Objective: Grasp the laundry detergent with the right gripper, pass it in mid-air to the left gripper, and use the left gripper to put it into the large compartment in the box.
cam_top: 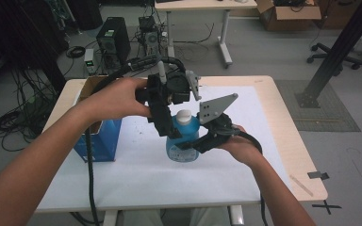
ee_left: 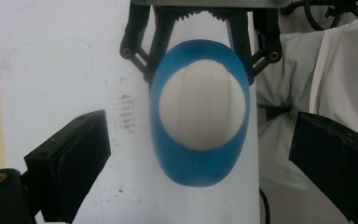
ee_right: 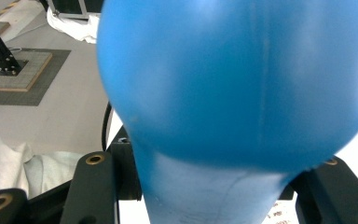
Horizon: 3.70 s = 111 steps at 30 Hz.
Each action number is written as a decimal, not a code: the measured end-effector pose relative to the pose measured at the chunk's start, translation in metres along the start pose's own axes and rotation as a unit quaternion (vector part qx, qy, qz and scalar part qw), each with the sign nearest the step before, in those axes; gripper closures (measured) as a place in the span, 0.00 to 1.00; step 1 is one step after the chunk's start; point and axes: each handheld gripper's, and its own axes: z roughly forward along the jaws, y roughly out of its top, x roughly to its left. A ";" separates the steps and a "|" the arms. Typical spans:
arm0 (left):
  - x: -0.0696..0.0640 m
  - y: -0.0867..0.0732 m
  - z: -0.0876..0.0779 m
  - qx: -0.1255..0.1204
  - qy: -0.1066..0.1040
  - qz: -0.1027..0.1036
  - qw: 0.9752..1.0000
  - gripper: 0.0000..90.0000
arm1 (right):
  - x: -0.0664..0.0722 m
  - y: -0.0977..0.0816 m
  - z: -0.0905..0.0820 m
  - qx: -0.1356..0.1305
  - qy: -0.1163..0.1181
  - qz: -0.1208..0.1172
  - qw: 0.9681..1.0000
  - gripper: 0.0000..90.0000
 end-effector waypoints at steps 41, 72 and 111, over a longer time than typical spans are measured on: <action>0.005 0.004 0.034 0.009 -0.023 0.011 1.000 0.19 | 0.000 -0.001 0.000 0.003 0.002 0.005 1.000 0.49; 0.005 0.006 0.035 0.013 -0.022 0.014 1.000 0.42 | 0.000 -0.004 0.001 0.001 0.001 0.005 1.000 0.49; 0.018 -0.013 0.001 0.023 0.043 -0.066 0.997 0.42 | -0.004 -0.028 -0.049 0.017 -0.061 0.076 0.995 0.04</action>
